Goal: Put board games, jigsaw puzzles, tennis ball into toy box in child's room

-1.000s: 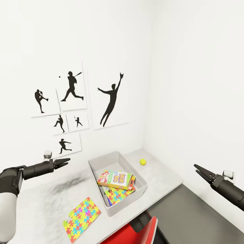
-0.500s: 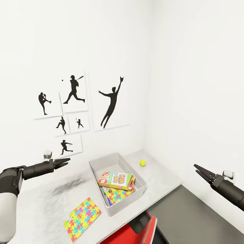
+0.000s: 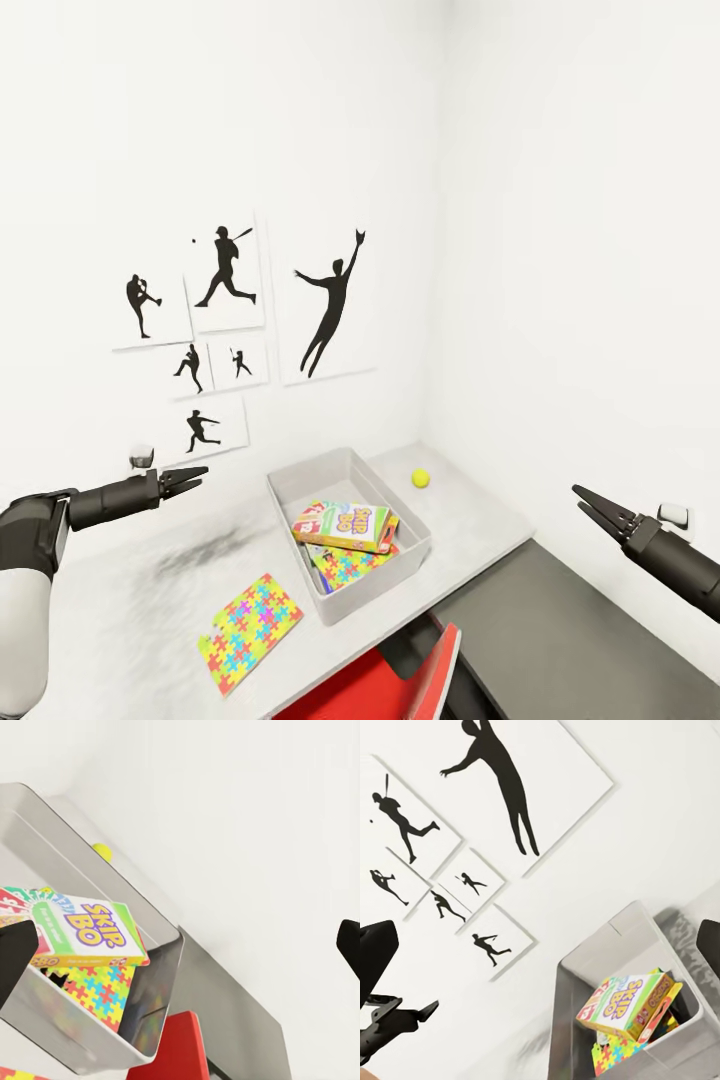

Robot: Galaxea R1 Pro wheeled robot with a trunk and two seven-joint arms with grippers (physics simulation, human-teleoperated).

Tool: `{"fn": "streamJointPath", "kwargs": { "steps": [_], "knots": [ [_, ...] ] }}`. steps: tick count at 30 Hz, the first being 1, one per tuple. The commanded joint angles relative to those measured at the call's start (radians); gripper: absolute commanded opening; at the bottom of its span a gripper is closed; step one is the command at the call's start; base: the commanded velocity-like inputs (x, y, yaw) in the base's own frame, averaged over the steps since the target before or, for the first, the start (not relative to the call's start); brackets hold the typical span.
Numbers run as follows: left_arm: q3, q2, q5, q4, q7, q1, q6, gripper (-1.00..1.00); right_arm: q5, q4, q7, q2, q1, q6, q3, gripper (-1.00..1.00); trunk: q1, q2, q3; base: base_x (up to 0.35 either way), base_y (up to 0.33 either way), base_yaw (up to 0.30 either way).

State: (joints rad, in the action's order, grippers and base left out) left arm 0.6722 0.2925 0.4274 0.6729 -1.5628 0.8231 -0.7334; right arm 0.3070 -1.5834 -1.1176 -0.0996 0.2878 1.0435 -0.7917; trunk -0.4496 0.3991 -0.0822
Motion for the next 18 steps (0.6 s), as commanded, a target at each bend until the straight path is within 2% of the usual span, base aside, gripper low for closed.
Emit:
{"fn": "streamJointPath", "kwargs": {
  "steps": [1,13,18],
  "knots": [
    [0.004,-0.001,0.01,0.0,-0.008,0.001,-0.011,1.0,-0.002,0.0,-0.005,0.0,0.001,0.004,-0.001,1.0,0.0,0.001,0.001,-0.019,0.003,0.0],
    [0.004,-0.001,0.011,0.0,-0.008,0.001,-0.01,1.0,-0.002,0.0,-0.001,0.0,0.0,0.004,-0.001,1.0,0.0,0.001,-0.001,-0.045,0.064,0.001],
    [0.004,-0.003,0.011,0.0,-0.008,0.001,-0.009,1.0,-0.001,0.0,-0.002,0.0,0.0,0.004,-0.001,1.0,0.0,0.001,-0.005,-0.008,0.013,0.105]
  ]
}}
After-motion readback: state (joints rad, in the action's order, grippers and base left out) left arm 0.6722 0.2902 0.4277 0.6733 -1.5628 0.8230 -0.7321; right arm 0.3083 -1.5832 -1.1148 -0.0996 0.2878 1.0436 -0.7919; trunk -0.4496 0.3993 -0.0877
